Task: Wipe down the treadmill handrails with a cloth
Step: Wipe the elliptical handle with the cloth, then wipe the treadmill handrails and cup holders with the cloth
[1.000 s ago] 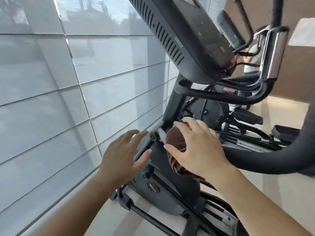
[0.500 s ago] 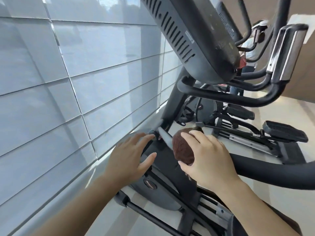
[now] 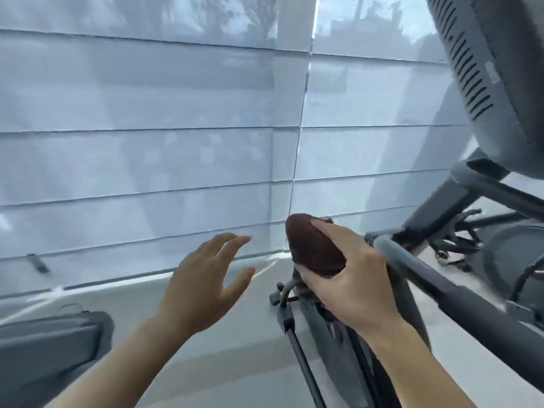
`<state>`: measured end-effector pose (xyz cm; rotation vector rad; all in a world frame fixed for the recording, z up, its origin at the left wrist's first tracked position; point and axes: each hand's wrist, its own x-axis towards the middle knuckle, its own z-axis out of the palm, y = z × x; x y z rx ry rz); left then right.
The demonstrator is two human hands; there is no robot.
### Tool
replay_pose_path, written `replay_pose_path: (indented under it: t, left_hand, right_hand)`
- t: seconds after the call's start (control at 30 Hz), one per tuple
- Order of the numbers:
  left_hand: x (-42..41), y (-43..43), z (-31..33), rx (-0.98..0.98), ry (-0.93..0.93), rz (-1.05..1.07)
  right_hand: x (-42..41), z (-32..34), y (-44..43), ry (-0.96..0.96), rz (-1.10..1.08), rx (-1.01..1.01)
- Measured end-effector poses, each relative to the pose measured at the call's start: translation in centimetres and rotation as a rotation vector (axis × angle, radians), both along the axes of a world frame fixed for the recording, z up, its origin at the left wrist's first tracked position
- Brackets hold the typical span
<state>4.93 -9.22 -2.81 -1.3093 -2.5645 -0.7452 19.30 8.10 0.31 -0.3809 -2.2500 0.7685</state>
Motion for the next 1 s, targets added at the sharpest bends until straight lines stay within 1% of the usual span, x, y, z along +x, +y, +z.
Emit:
replay_pose_path:
  t: [0.1,0.2,0.23,0.33,0.37,0.47,0.57,0.63,0.7,0.87,1.0]
  left_hand:
    - [4.1,-7.8,-1.8,-0.055,-0.075,0.221]
    - [9.1,-15.9,-2.5,-0.092,-0.113,0.463]
    - [10.9,-18.4,-2.4,-0.1,-0.112,0.542]
    - [16.9,-25.1,-1.8,-0.12,-0.093,0.774]
    - [19.1,-27.1,-1.7,-0.129,-0.095,0.846]
    - [25.5,-32.2,-1.4,-0.123,-0.098,1.015]
    - [31.6,-36.1,-0.9,-0.111,-0.082,1.143]
    - [35.6,-38.4,-0.7,-0.108,-0.066,1.195]
    - [39.5,-40.7,-0.4,-0.104,-0.051,1.228]
    - [49.2,-46.3,-0.2,-0.106,-0.067,1.254]
    - [54.5,-51.3,0.0,-0.127,-0.061,1.303]
  right_hand:
    - [-0.9,-2.7,-5.1,-0.091,0.295,-0.216]
    - [-1.0,-4.7,-11.4,-0.234,0.595,-0.354]
    - [-0.8,-5.0,-13.4,-0.26,0.677,-0.362]
    - [0.0,-5.5,-19.7,-0.247,0.839,-0.269]
    - [0.6,-5.5,-21.9,-0.256,0.898,-0.269]
    - [3.1,-5.4,-28.0,-0.265,1.05,-0.242]
    - [6.5,-4.9,-33.2,-0.185,1.174,-0.16]
    - [9.3,-4.6,-36.4,-0.171,1.237,-0.137]
    - [12.7,-4.5,-39.4,-0.168,1.285,-0.158]
    - [21.3,-5.6,-46.3,-0.155,1.308,-0.244]
    - [25.4,-6.3,-51.7,-0.187,1.338,-0.267]
